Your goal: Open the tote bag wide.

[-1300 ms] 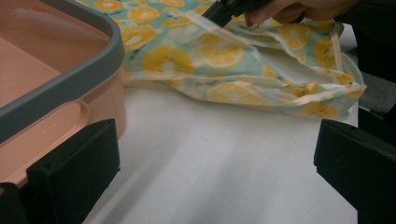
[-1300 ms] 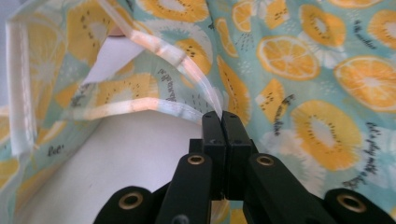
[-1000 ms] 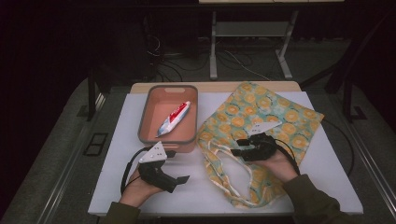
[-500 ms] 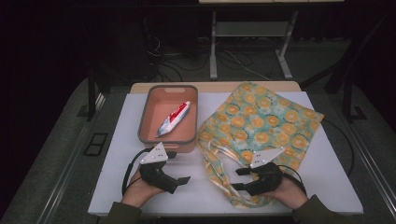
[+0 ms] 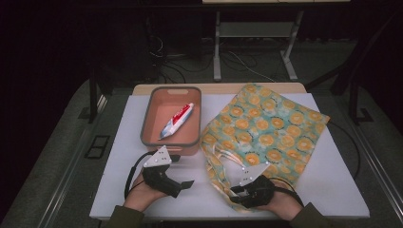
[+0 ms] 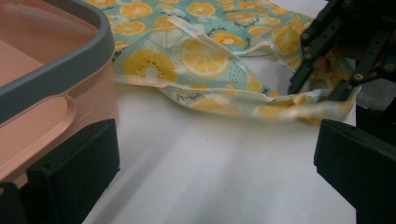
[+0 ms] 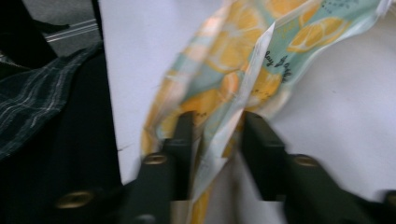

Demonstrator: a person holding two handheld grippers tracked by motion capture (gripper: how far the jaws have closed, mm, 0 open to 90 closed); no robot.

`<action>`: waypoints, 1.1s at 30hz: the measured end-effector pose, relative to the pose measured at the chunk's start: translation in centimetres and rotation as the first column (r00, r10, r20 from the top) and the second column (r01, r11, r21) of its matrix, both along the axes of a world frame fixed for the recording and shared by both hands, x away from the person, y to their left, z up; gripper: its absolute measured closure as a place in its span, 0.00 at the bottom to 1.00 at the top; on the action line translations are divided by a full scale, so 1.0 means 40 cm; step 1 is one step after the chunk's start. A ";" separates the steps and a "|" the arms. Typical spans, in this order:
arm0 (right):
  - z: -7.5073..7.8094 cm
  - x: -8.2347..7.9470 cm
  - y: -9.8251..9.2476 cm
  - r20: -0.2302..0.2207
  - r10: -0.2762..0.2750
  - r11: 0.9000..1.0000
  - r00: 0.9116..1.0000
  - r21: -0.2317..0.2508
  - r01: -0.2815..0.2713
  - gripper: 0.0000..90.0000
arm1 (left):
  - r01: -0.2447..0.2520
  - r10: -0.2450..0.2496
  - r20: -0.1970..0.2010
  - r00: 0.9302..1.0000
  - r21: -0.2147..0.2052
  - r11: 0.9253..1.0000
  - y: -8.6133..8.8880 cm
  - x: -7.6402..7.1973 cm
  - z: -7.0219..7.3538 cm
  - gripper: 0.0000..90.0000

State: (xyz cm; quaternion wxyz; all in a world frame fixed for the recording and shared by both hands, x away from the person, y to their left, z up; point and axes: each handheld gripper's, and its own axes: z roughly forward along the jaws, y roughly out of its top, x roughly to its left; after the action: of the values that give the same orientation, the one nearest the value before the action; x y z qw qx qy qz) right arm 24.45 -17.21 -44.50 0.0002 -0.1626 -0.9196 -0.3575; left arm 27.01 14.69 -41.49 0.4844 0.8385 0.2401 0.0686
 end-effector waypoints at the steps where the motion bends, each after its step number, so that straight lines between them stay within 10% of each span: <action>1: 0.000 -0.003 0.004 -0.016 0.026 1.000 1.000 0.007 -0.026 0.92 | 0.000 0.000 0.002 1.000 0.000 1.000 0.001 0.000 0.001 0.00; 11: 0.004 -0.046 0.046 -0.033 0.139 0.990 0.990 0.022 -0.139 0.98 | 0.003 -0.003 0.005 1.000 0.001 1.000 0.003 0.000 0.003 0.00; 22: 0.113 0.043 -0.047 0.069 -0.059 0.988 0.996 0.144 0.049 0.98 | -0.002 0.002 0.006 1.000 -0.001 1.000 0.003 0.000 0.004 0.00; 28: 0.169 0.125 -0.123 0.115 -0.200 0.964 0.973 0.199 0.175 0.98 | -0.004 0.004 0.006 1.000 -0.002 1.000 0.004 0.001 0.003 0.00; 33: 0.169 0.207 -0.202 0.130 -0.342 0.930 0.931 0.190 0.315 0.98 | -0.005 0.005 0.004 1.000 0.002 1.000 0.004 0.001 0.002 0.00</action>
State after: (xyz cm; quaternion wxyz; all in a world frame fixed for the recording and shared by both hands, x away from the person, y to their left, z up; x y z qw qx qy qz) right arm 32.72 -25.29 -37.74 -0.1204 -0.2844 -0.8434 -0.4396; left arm 27.06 14.84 -41.41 0.4838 0.8382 0.2414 0.0717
